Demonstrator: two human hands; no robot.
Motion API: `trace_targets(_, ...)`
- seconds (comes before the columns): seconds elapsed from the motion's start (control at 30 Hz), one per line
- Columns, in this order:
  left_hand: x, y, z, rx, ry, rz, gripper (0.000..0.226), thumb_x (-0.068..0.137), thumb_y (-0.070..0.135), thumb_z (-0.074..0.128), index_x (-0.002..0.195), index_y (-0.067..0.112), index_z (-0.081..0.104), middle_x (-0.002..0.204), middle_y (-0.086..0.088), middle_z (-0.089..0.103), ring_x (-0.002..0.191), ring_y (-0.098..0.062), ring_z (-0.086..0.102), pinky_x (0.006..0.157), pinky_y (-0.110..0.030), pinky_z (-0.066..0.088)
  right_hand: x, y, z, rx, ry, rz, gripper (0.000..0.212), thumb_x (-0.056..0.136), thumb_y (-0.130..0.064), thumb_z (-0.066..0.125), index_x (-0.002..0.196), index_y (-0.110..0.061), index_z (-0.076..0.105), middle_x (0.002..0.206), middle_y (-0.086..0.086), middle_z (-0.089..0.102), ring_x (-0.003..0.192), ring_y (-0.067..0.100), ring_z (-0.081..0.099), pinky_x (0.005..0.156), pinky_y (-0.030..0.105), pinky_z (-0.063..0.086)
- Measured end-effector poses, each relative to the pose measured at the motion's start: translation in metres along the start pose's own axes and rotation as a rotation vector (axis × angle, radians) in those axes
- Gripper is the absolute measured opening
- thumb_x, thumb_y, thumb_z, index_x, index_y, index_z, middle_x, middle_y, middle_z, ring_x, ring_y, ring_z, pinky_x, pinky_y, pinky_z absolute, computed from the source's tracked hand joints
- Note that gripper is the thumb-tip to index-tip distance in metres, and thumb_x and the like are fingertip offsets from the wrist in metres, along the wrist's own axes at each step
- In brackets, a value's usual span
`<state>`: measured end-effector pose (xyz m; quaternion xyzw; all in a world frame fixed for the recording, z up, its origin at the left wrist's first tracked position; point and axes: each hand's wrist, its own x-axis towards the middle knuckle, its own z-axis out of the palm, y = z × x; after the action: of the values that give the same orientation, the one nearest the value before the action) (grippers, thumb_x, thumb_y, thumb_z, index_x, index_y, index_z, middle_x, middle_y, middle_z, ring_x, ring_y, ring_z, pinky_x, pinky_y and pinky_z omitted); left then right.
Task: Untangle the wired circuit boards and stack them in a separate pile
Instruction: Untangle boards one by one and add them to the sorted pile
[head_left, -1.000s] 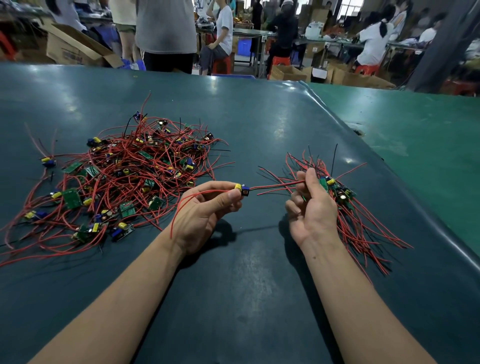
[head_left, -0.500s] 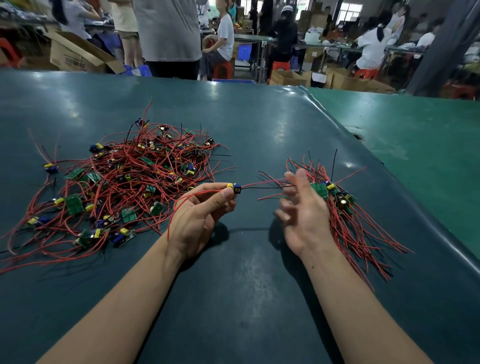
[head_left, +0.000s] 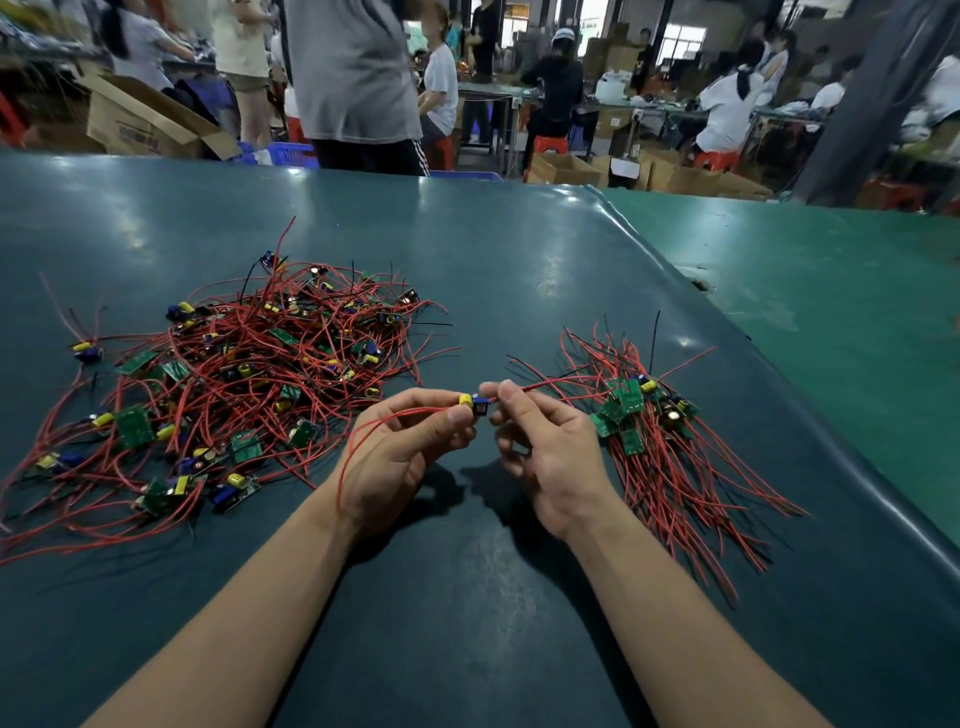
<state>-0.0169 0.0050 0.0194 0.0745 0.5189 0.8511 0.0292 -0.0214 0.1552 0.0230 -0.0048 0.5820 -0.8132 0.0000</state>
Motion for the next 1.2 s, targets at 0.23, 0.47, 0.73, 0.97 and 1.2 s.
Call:
trace_targets(0.23,0.002,0.004,0.002,-0.073,0.079,0.014,0.010,0.070,0.008,0.069,0.077,0.011,0.076,0.076,-0.007,0.071,0.064,-0.013,0.065,0.068,-0.022,0.055,0.013,-0.013,-0.019,0.205,0.359,-0.127,0.021,0.095,-0.014,0.062,0.078,-0.014,0.074,0.058,-0.007,0.058,0.042,0.002,0.042,0.034,0.015,0.026)
trace_targets(0.47,0.004,0.010,-0.006,-0.290,0.178,-0.019,0.019,0.072,0.021,0.069,0.084,0.016,0.055,0.081,-0.002,0.067,0.077,-0.013,0.065,0.077,-0.024,0.055,0.015,-0.015,-0.031,0.206,0.458,-0.231,0.023,0.098,-0.016,0.058,0.079,-0.012,0.069,0.060,-0.010,0.058,0.041,0.004,0.041,0.035,0.017,0.027)
trace_targets(0.73,0.002,0.009,-0.003,-0.185,0.173,-0.058,0.021,0.070,0.028,0.071,0.078,0.017,0.055,0.065,0.000,0.066,0.044,-0.003,0.052,0.050,-0.016,0.048,0.003,-0.008,-0.016,-0.367,0.123,-0.345,0.023,0.101,-0.019,0.053,0.091,-0.025,0.073,0.067,-0.013,0.063,0.057,0.003,0.052,0.049,0.020,0.041)
trace_targets(0.97,-0.003,0.002,0.007,0.124,0.009,-0.054,0.014,0.075,0.022,0.068,0.077,0.009,0.072,0.070,-0.011,0.068,0.045,-0.012,0.055,0.046,-0.018,0.046,-0.004,0.006,-0.002,-0.257,-0.189,0.004,0.035,0.097,-0.029,0.058,0.071,-0.010,0.072,0.054,0.001,0.047,0.041,0.010,0.034,0.036,0.017,0.026)
trace_targets(1.2,-0.007,0.001,0.008,0.265,-0.055,-0.077,0.022,0.073,0.036,0.072,0.074,0.014,0.075,0.069,-0.010,0.068,0.061,-0.023,0.057,0.050,-0.020,0.048,0.000,0.002,-0.005,-0.053,-0.166,0.077,0.021,0.077,-0.032,0.070,0.089,-0.019,0.080,0.047,-0.007,0.039,0.038,0.007,0.022,0.038,0.016,0.018)
